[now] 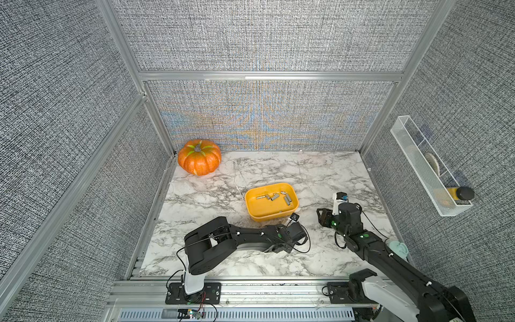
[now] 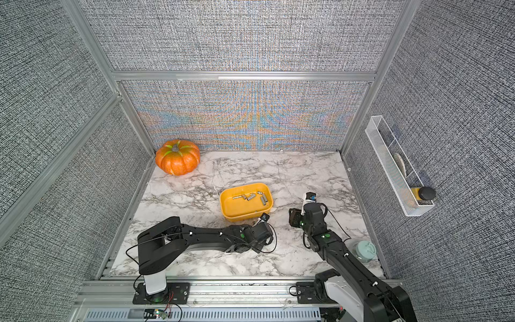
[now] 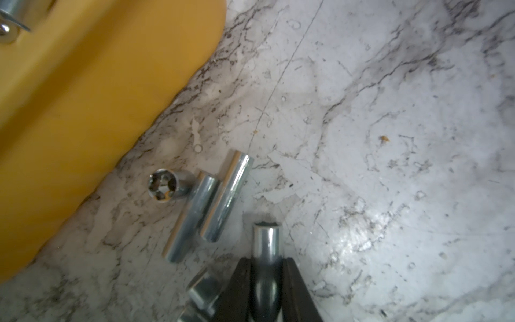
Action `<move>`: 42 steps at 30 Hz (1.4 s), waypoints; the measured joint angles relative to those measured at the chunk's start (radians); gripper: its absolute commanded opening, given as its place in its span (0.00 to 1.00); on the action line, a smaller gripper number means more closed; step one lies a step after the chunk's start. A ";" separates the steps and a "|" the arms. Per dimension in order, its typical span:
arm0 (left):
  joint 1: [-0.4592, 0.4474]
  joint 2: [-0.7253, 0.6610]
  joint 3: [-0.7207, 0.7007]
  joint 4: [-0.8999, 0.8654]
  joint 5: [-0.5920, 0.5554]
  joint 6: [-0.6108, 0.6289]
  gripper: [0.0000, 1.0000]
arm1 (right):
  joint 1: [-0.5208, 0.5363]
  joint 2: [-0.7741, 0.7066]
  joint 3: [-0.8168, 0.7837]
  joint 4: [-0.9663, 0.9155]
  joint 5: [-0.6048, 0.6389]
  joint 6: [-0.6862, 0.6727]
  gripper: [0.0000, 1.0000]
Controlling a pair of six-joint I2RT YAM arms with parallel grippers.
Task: Put the socket on the desktop into the storage box
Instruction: Pick up the socket head from the center of the board, then place the socket head in the storage box.
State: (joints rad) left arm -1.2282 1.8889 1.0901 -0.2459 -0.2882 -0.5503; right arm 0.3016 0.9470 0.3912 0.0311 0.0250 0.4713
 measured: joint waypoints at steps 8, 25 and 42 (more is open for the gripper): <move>-0.003 0.011 -0.001 0.034 0.006 0.000 0.24 | 0.000 0.005 0.000 0.000 0.000 0.000 0.49; -0.013 -0.072 -0.002 0.004 0.063 0.000 0.05 | 0.000 0.003 -0.002 0.002 -0.005 -0.004 0.49; 0.299 -0.248 0.021 0.109 0.055 0.045 0.05 | 0.067 0.020 -0.013 0.044 -0.055 -0.032 0.50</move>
State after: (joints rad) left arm -0.9287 1.6405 1.1107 -0.1364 -0.2329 -0.5053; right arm 0.3687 0.9672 0.3782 0.0750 -0.0296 0.4393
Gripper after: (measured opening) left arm 0.203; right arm 0.497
